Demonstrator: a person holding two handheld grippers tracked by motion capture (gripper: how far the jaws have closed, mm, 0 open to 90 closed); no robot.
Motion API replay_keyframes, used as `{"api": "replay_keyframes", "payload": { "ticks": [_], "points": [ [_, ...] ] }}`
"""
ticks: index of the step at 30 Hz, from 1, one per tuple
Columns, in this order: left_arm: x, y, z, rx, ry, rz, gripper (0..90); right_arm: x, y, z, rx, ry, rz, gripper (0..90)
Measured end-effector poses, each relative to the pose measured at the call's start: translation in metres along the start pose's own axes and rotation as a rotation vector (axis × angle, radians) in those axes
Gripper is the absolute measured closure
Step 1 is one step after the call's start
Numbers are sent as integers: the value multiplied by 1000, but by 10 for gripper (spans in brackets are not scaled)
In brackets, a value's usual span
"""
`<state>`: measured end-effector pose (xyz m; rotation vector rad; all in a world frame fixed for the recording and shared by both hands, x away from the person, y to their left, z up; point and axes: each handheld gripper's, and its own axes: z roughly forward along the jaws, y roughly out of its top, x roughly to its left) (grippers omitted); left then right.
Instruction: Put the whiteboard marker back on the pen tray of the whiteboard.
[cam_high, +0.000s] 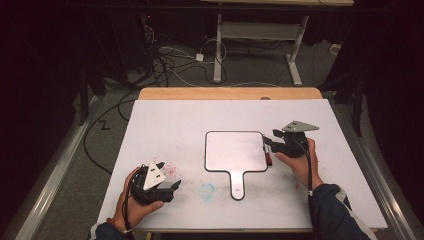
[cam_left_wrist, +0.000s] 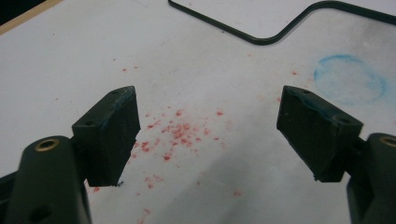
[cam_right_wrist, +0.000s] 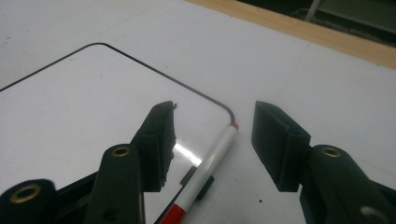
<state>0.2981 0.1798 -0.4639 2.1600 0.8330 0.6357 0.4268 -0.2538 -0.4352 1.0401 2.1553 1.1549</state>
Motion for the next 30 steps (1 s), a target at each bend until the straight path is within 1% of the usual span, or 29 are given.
{"api": "replay_keyframes", "payload": {
  "ticks": [1, 2, 4, 7, 9, 12, 15, 20, 23, 25, 27, 30],
  "points": [
    [0, 0, 1, 2, 1, 3, 205, 1, 0, -4, -11, 4, -5, 472],
    [0, 1, 2, -2, 8, 16, 205, 1, 0, -9, -23, 8, -11, 463],
    [-2, 1, 3, 5, 2, 9, 204, 3, 0, -18, -45, 15, -36, 448],
    [-3, 2, 6, 11, 1, 16, 197, 5, 0, -33, -86, 18, -67, 423],
    [-3, 2, 6, 14, 3, 19, 197, 8, -1, -42, -106, 17, -78, 400],
    [-3, 2, 6, 12, 6, 22, 197, 12, -5, -53, -129, 10, -116, 380],
    [-4, 2, 7, 8, 11, 29, 197, 15, -11, -62, -141, 11, -154, 359],
    [-5, 3, 8, 6, 16, 39, 194, 22, -21, -78, -159, 3, -195, 325],
    [-6, 3, 9, 5, 16, 44, 195, 26, -29, -85, -167, -18, -214, 314],
    [-6, 3, 9, 6, 15, 45, 194, 28, -34, -89, -171, -9, -230, 309],
    [-6, 3, 9, 6, 14, 42, 195, 31, -39, -93, -175, -16, -243, 303],
    [-6, 3, 9, 2, 20, 44, 194, 32, -47, -97, -179, -23, -247, 296]
  ]
}}
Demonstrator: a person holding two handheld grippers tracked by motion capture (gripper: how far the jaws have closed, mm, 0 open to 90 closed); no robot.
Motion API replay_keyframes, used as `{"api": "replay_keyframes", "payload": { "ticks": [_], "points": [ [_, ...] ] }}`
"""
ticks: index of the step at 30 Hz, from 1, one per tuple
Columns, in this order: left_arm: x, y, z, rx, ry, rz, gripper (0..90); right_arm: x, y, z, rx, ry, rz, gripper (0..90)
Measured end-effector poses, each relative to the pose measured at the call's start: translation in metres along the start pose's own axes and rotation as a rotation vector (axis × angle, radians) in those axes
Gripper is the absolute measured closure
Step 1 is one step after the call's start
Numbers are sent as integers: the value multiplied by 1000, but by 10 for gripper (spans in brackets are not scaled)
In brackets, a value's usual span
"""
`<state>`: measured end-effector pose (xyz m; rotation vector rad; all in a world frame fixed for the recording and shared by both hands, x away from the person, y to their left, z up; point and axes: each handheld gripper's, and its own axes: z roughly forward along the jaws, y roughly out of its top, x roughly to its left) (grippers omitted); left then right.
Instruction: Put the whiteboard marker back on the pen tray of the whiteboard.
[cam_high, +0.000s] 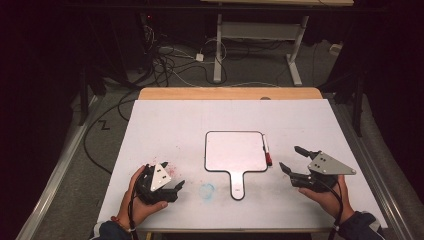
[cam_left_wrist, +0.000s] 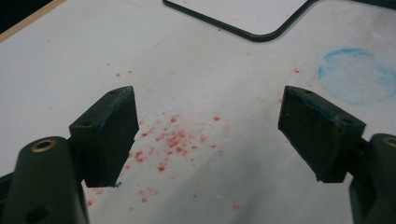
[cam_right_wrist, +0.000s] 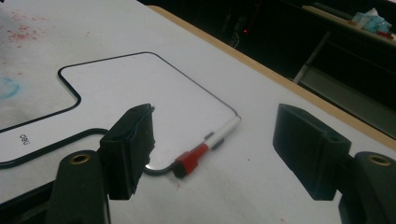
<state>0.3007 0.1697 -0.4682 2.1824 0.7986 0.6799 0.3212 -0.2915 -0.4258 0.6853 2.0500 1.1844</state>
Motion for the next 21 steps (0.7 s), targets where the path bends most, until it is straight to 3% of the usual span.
{"api": "replay_keyframes", "payload": {
  "ticks": [3, 15, 21],
  "points": [
    [-2, 0, 0, 4, 2, 18, 195, 2, -7, -6, -4, -13, -15, 294],
    [-4, 2, 0, -2, -2, 34, 194, -2, -40, -30, 46, -49, 55, 274],
    [-5, 1, -2, -5, -4, 48, 194, -1, -40, -32, 48, -62, 65, 272]
  ]
}}
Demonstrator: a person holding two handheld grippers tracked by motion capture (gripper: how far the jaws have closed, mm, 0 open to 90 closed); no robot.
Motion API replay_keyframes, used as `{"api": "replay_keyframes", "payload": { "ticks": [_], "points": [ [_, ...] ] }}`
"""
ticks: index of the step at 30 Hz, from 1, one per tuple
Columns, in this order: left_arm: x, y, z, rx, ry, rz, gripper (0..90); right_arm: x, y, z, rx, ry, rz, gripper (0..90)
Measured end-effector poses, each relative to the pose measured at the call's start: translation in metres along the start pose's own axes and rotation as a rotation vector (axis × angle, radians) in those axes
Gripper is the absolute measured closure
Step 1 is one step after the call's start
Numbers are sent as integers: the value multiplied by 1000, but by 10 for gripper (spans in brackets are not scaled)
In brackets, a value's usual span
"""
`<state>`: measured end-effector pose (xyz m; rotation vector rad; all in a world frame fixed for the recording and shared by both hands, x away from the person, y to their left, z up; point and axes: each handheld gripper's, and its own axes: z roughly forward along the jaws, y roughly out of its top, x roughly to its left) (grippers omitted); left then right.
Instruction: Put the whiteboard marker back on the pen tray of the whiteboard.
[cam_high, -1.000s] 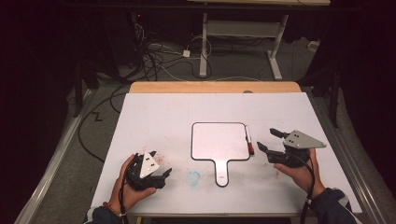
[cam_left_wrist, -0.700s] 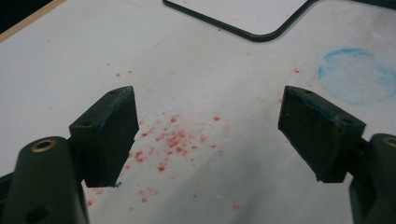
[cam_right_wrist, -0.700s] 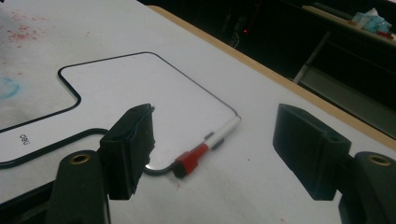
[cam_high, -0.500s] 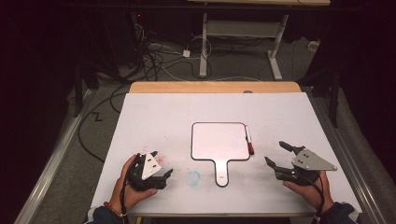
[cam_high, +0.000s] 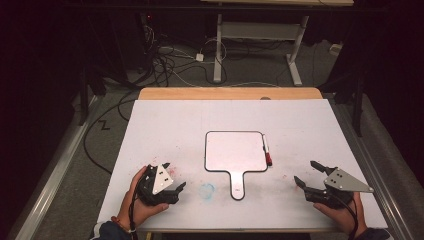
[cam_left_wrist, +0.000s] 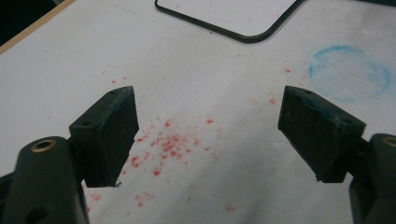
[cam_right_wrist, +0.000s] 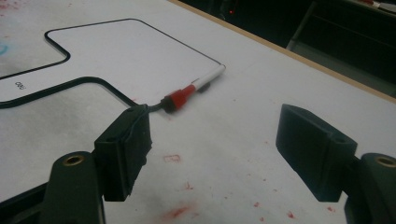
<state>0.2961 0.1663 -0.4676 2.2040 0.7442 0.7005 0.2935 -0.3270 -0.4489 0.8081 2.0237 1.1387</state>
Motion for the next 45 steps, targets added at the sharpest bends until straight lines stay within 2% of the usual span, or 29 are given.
{"api": "replay_keyframes", "payload": {
  "ticks": [22, 34, 40, 45],
  "points": [
    [1, 1, 4, 12, -7, 6, 194, 4, 2, 3, 1, 13, -25, 271],
    [2, 2, 9, 17, -16, 1, 195, 4, 1, 3, 1, 6, -19, 269],
    [0, 4, 9, 14, -11, 15, 195, 7, 0, 2, 10, 10, -47, 269],
    [0, 5, 13, 24, -17, 17, 194, 6, 0, -1, -1, -4, -37, 261]
  ]
}}
